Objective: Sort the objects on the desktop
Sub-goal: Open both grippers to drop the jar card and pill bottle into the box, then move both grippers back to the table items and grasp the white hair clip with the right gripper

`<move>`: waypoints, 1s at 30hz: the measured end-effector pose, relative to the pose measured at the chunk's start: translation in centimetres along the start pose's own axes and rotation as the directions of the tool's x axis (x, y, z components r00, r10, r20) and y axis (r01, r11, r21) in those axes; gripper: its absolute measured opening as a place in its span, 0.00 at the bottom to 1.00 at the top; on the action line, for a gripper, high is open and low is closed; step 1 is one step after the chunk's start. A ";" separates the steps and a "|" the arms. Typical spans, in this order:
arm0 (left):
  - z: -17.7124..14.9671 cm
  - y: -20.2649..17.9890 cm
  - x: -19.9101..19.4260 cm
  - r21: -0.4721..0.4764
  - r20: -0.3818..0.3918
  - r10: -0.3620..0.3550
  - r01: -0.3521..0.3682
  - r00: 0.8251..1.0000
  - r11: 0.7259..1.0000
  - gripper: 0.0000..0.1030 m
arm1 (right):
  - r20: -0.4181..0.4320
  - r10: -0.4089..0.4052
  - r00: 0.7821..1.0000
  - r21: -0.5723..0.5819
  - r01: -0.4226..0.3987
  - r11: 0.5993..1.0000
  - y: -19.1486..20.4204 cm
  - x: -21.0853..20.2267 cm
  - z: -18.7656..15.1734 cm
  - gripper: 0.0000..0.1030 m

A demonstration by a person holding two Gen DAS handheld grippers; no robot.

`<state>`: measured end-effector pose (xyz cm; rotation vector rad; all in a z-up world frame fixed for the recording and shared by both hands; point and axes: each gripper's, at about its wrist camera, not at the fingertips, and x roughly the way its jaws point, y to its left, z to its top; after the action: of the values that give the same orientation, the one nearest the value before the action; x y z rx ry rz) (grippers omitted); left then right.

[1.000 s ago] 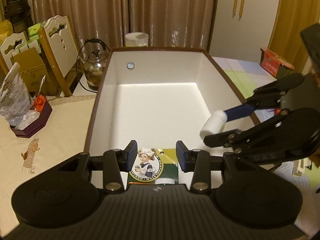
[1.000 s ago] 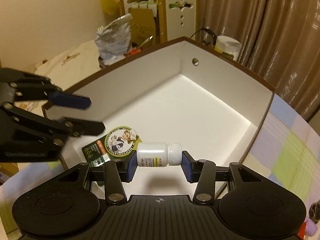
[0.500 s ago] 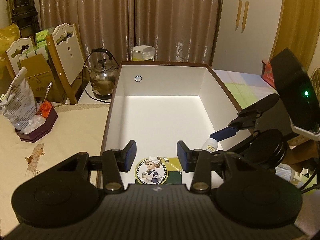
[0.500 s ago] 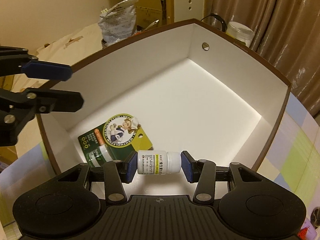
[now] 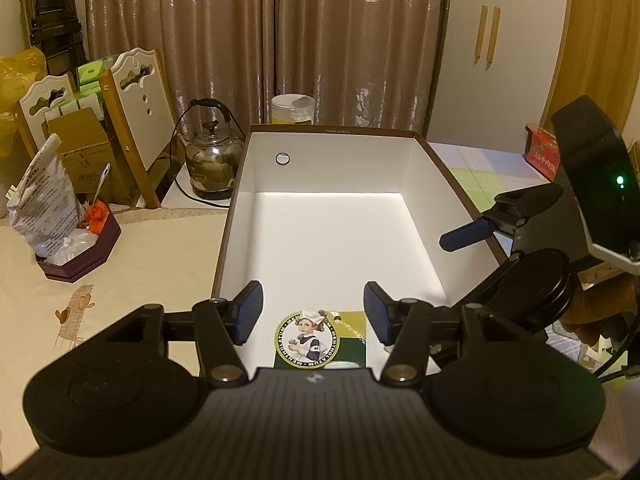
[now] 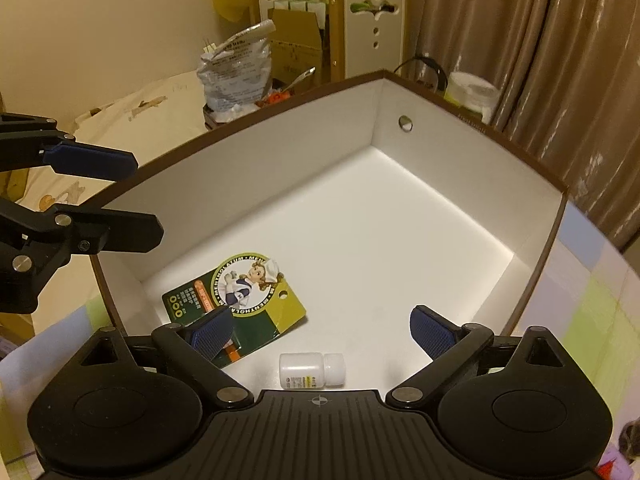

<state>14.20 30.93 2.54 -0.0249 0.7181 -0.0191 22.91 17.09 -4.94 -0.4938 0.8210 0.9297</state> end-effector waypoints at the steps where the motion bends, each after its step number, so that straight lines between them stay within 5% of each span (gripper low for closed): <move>1: 0.0 0.0 -0.1 -0.001 0.001 0.001 -0.001 1.000 1.000 0.53 | 0.007 -0.003 1.000 -0.003 0.003 1.000 0.0 -0.3 0.0 0.95; 10: -0.1 -0.1 -1.2 -0.010 0.013 0.009 -0.009 1.000 1.000 0.73 | 0.071 -0.039 0.997 0.028 0.037 0.999 0.2 -3.9 -0.3 0.95; 30: -2.4 -2.1 -4.7 -0.001 0.015 0.025 -0.025 1.000 1.000 0.88 | 0.112 -0.140 0.984 0.234 0.111 0.966 -0.6 -12.1 -6.6 0.95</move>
<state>9.04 28.94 3.94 -0.0173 0.7033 0.0049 16.68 6.18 0.68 -0.2804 0.7590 0.7317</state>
